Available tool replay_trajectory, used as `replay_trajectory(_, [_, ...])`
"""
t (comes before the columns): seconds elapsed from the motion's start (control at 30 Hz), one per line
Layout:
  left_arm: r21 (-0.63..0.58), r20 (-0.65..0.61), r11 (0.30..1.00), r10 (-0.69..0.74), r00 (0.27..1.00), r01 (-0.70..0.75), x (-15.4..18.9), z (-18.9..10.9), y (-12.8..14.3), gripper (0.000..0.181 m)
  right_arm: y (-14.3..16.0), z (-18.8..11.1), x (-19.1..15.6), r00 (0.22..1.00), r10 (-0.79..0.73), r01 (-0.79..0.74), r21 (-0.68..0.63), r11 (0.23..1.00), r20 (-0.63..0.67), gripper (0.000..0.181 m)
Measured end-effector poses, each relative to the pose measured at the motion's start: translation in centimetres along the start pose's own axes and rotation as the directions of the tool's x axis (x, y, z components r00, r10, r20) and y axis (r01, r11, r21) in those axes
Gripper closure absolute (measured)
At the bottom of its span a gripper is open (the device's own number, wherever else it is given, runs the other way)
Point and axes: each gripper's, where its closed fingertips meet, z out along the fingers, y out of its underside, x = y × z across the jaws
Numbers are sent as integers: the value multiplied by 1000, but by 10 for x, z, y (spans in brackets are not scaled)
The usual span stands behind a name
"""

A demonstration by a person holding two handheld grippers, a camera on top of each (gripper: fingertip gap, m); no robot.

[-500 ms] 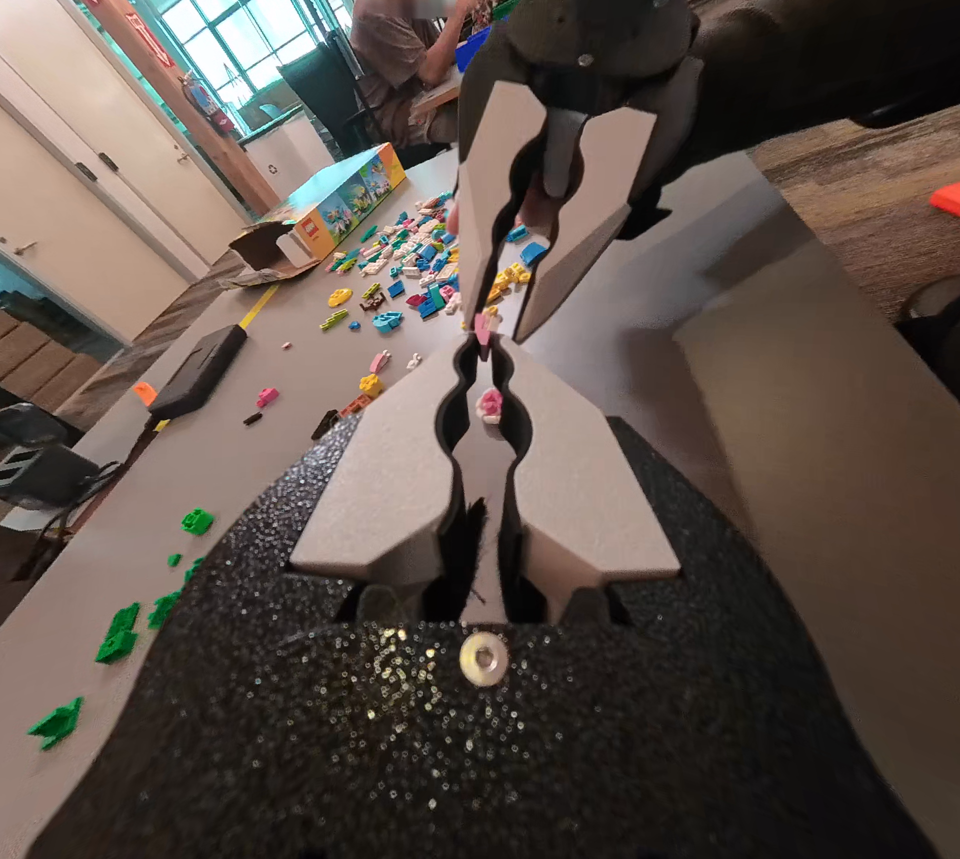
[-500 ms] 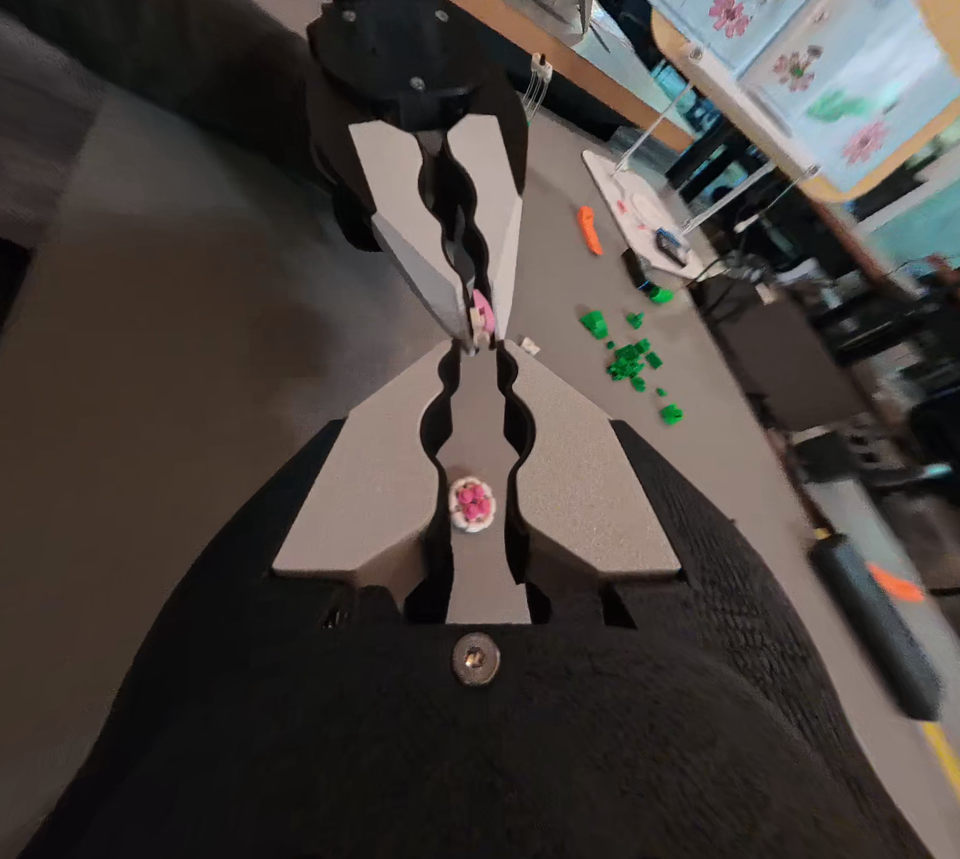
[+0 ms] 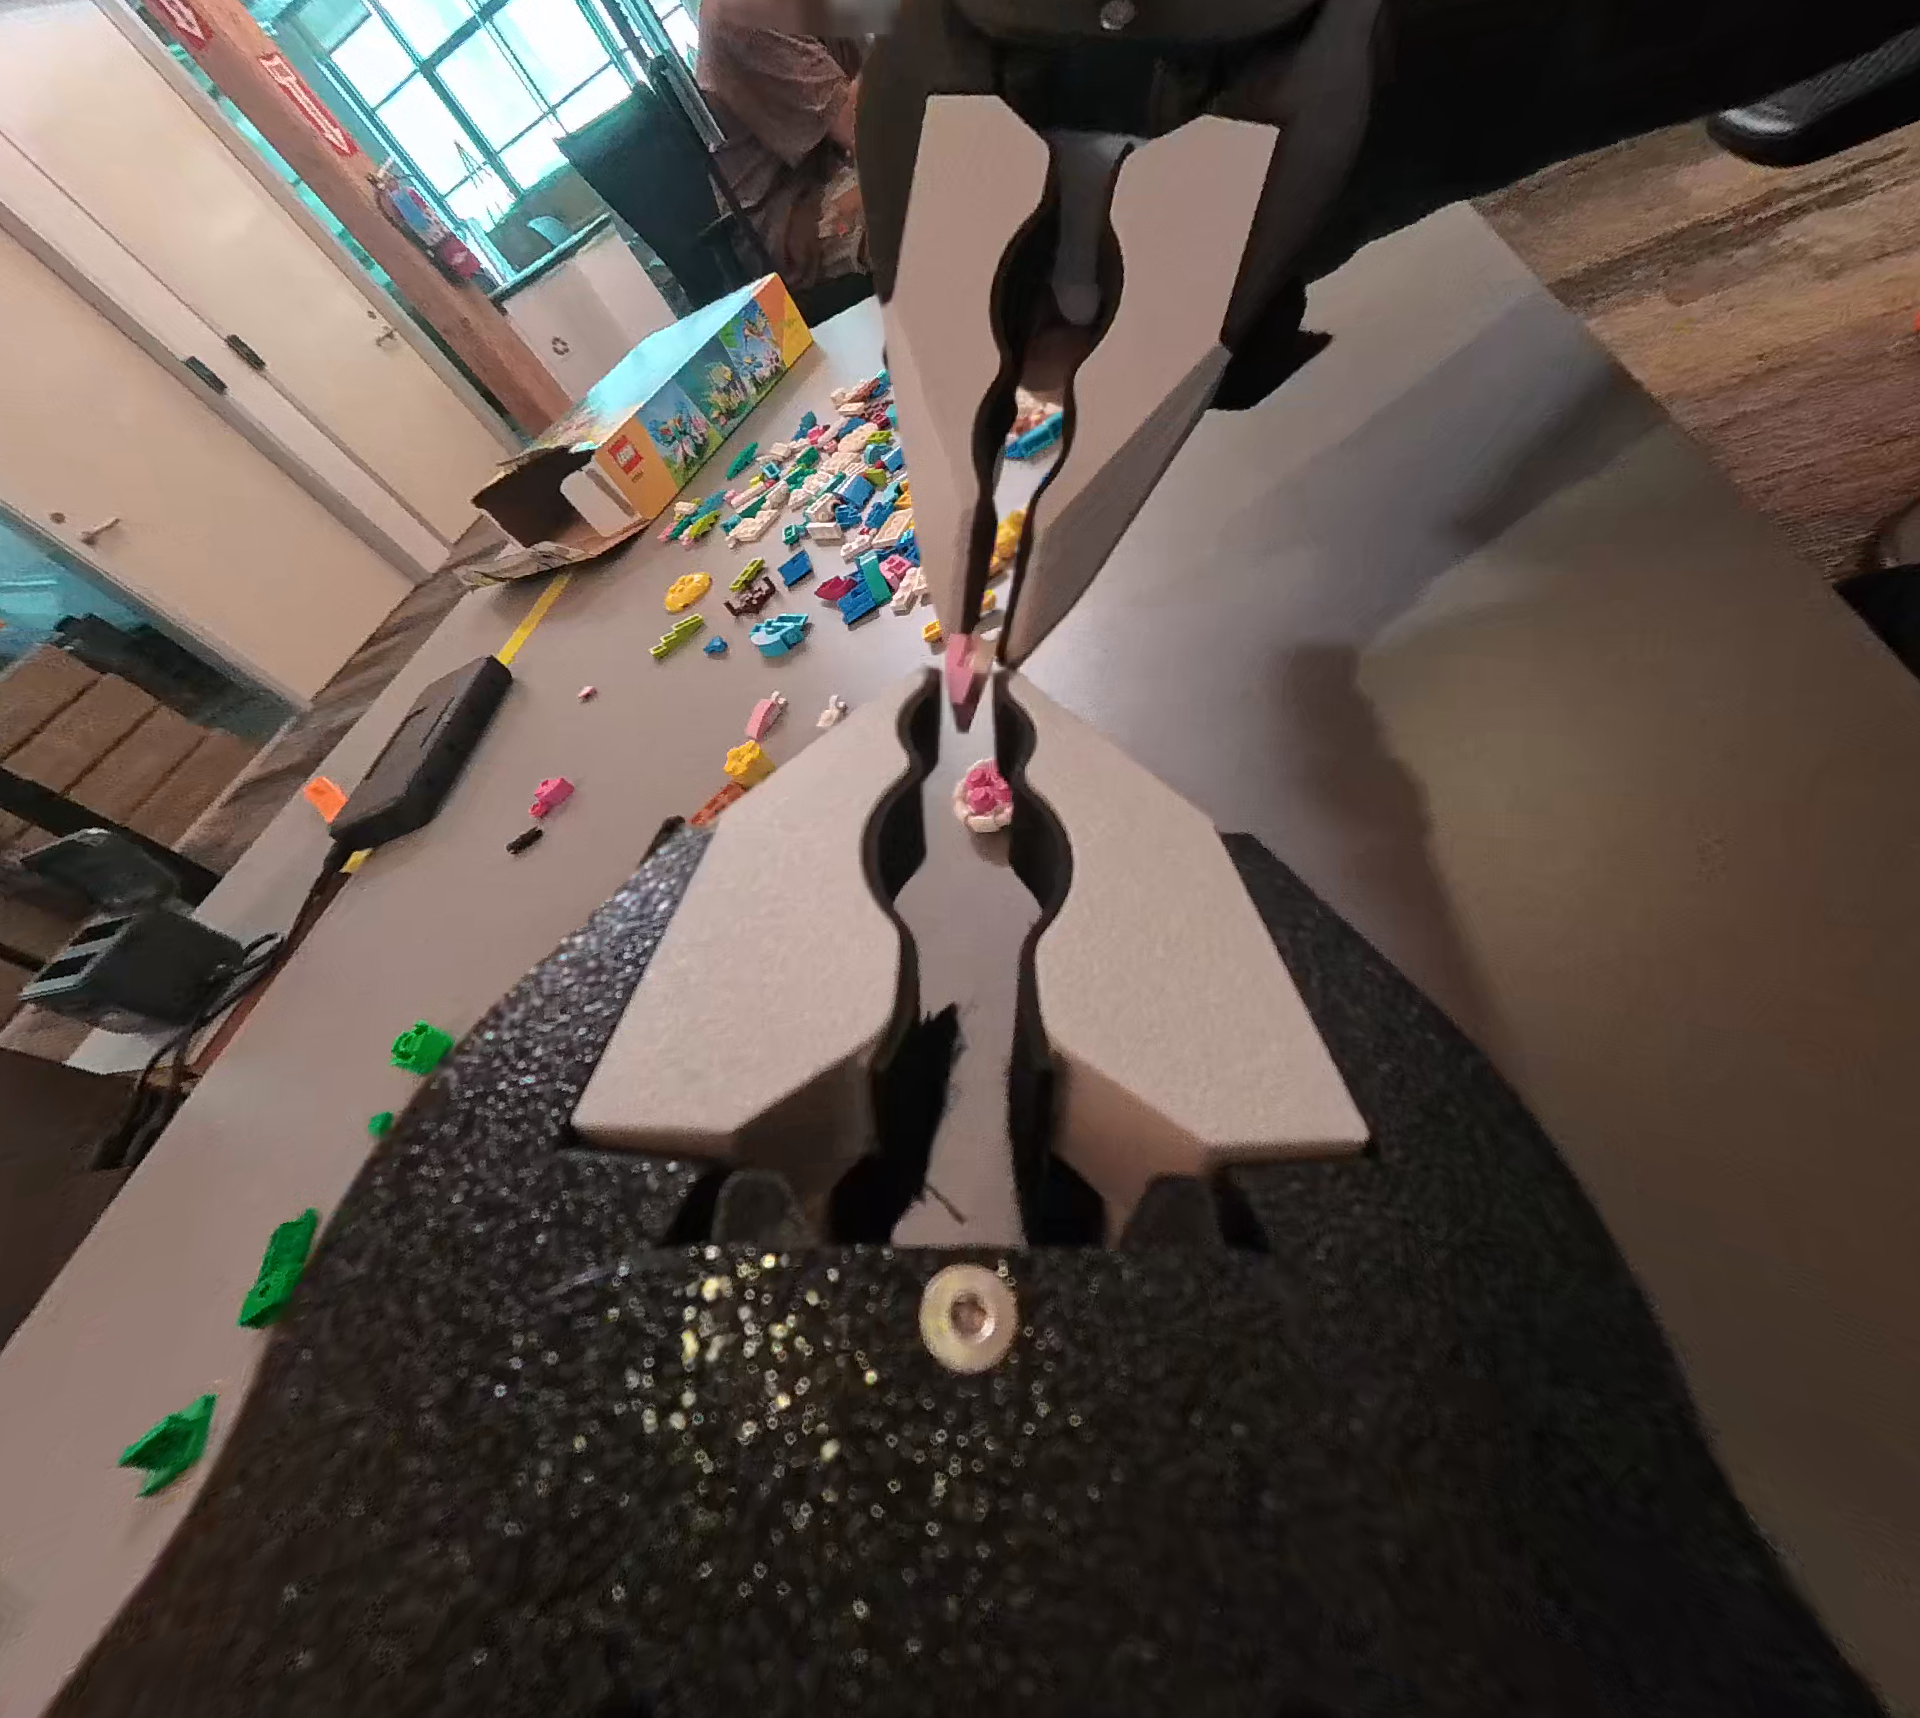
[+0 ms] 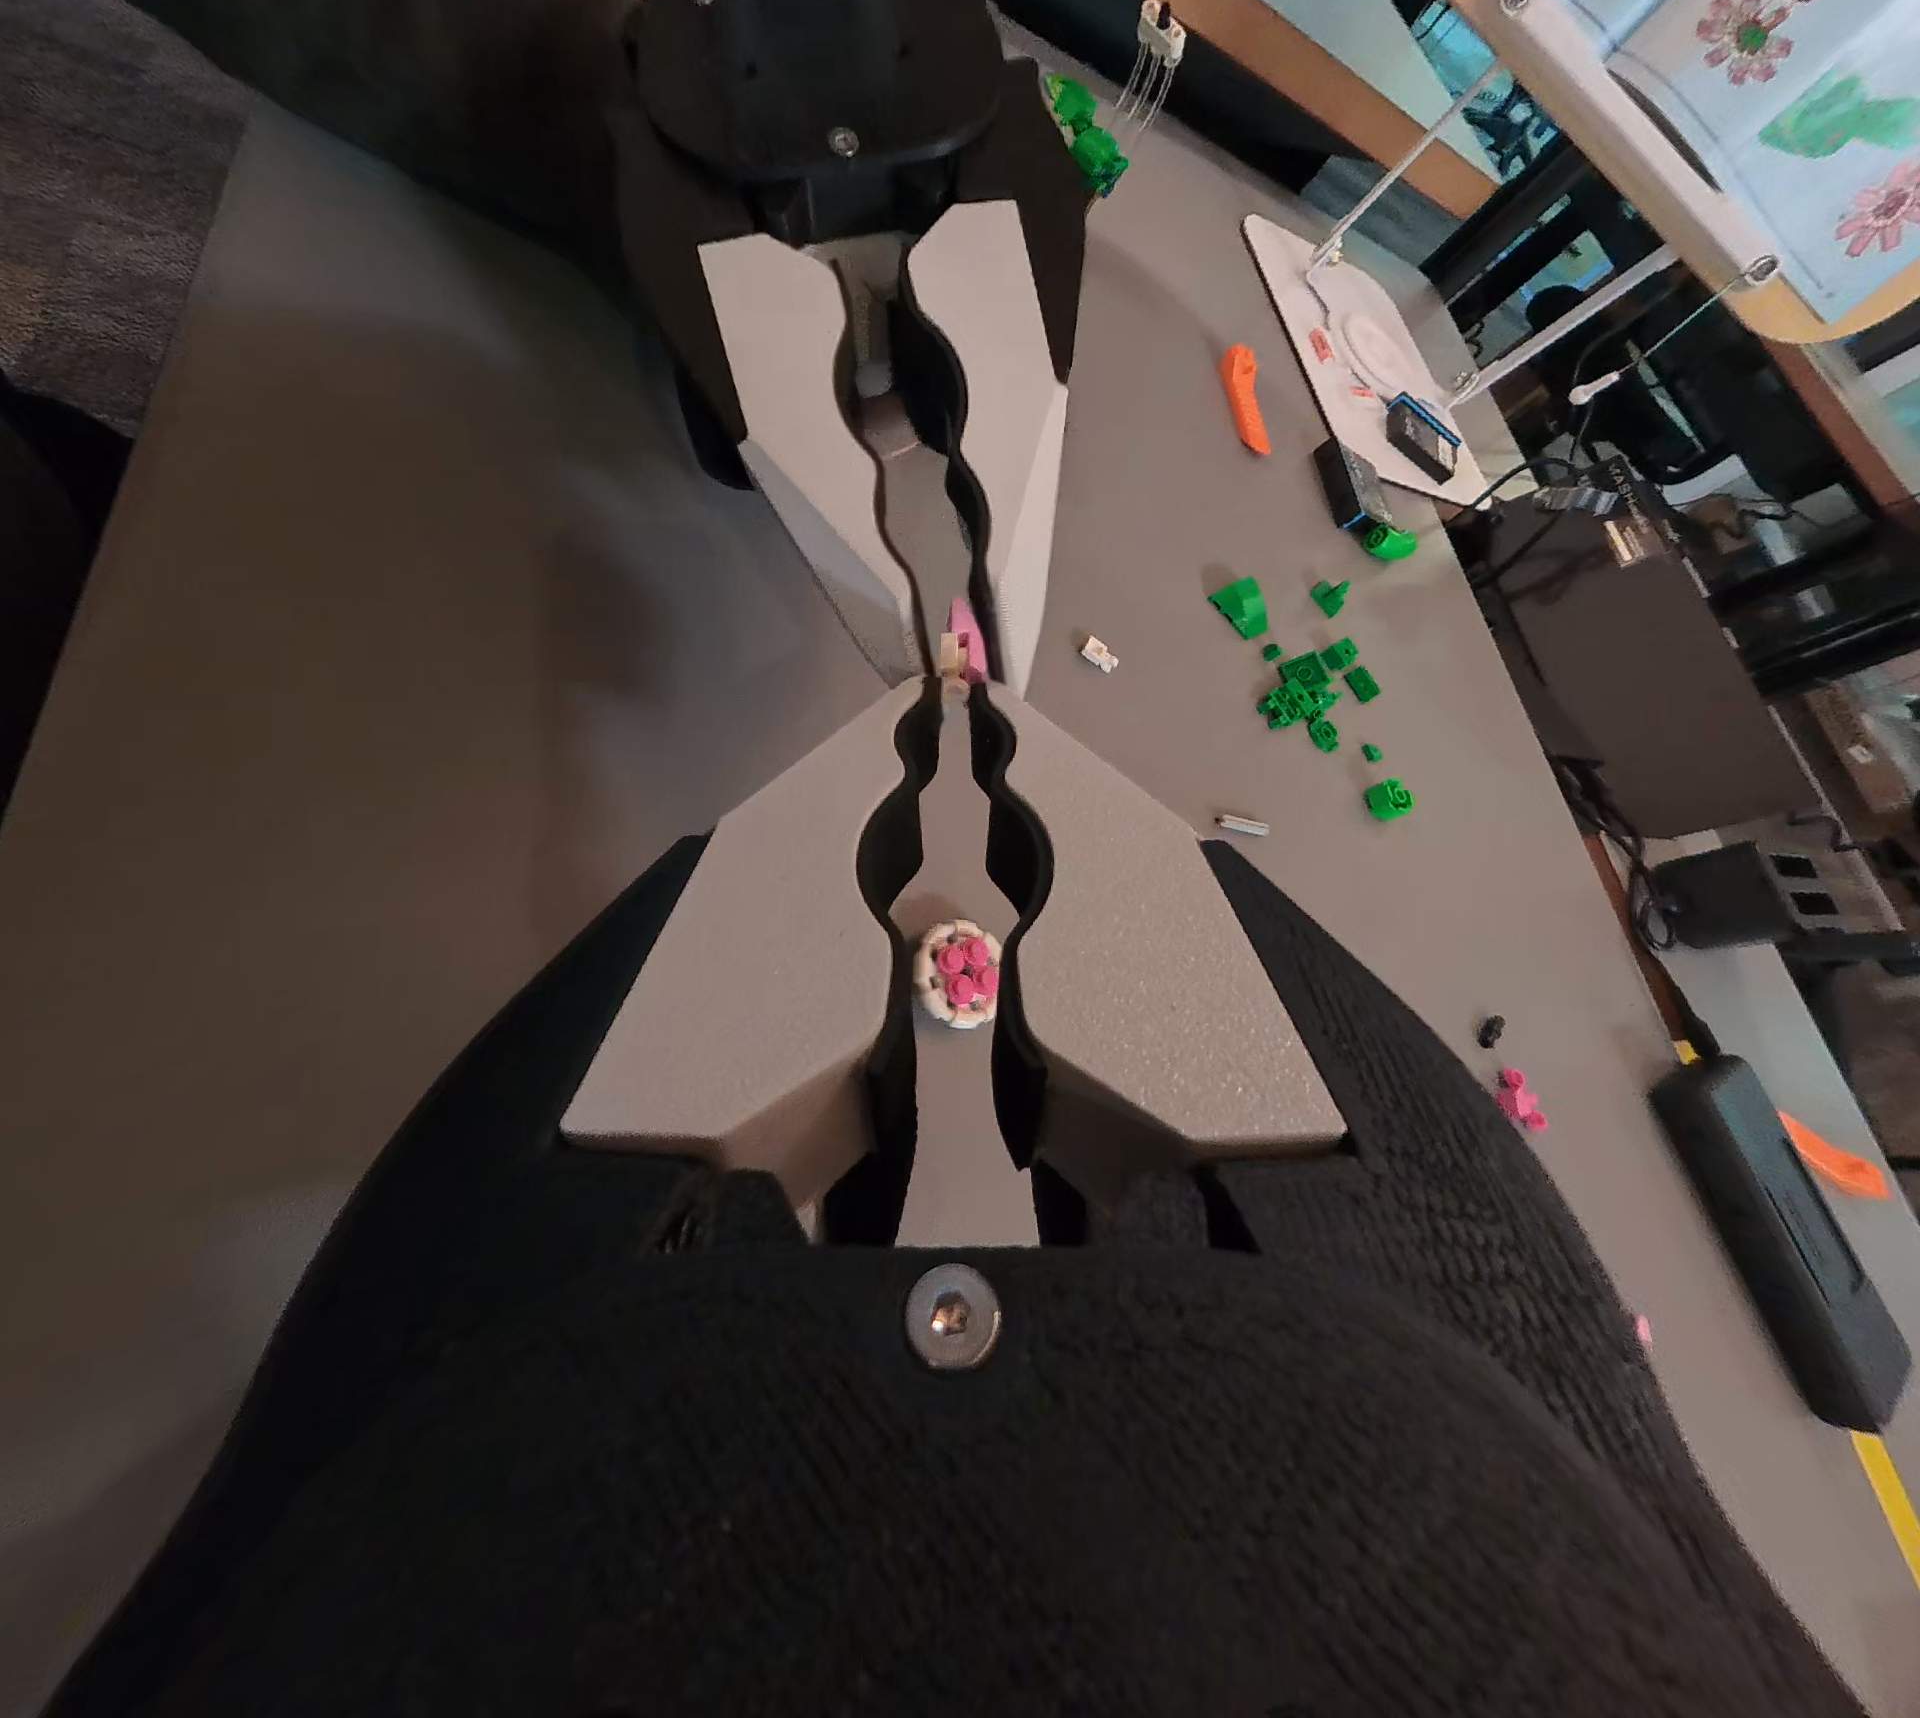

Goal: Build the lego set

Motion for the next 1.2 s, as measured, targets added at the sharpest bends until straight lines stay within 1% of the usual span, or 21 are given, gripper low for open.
replay_trajectory(0.07, [4,23,1000,16,1000,-16,-3,-1,-1,167,0,0,0,1000,6,-6,0,1000,6,177])
replay_trajectory(0.1, [5,33,1000,28,999,-28,-4,-1,-1,166,-1,0,1,1000,11,-11,3,1000,8,177])
replay_trajectory(0.23, [2,31,998,55,998,-56,-2,-1,0,177,-2,0,1,999,36,-36,9,999,25,177])
replay_trajectory(0.33, [5,37,996,84,996,-84,-2,-2,-1,177,-2,0,0,998,49,-49,0,999,32,177])
replay_trajectory(0.47, [4,69,991,130,989,-131,-4,-3,-3,171,-1,1,1,998,58,-58,-11,998,36,177])
replay_trajectory(0.7, [-19,44,983,186,982,-185,1,-4,-2,177,1,2,-1,994,89,-88,-28,996,58,177])
replay_trajectory(0.9, [-110,87,926,370,925,-360,0,-2,4,178,8,5,-2,991,122,-118,-69,991,61,177])
replay_trajectory(0.97, [-149,92,889,448,889,-433,0,-1,7,178,11,7,-2,989,138,-133,-76,988,58,178])
replay_trajectory(1.07, [-224,88,802,582,808,-554,0,0,12,179,17,10,-3,984,167,-161,-88,983,57,178])
replay_trajectory(1.13, [-257,70,763,626,776,-592,1,0,17,179,21,13,-4,980,192,-187,-86,979,55,178])
replay_trajectory(1.17, [-263,65,760,628,775,-594,1,1,18,179,21,14,-4,975,216,-211,-75,975,56,178])
replay_trajectory(1.2, [-255,68,777,608,791,-575,1,0,19,179,21,14,-4,964,257,-254,-56,966,65,177])
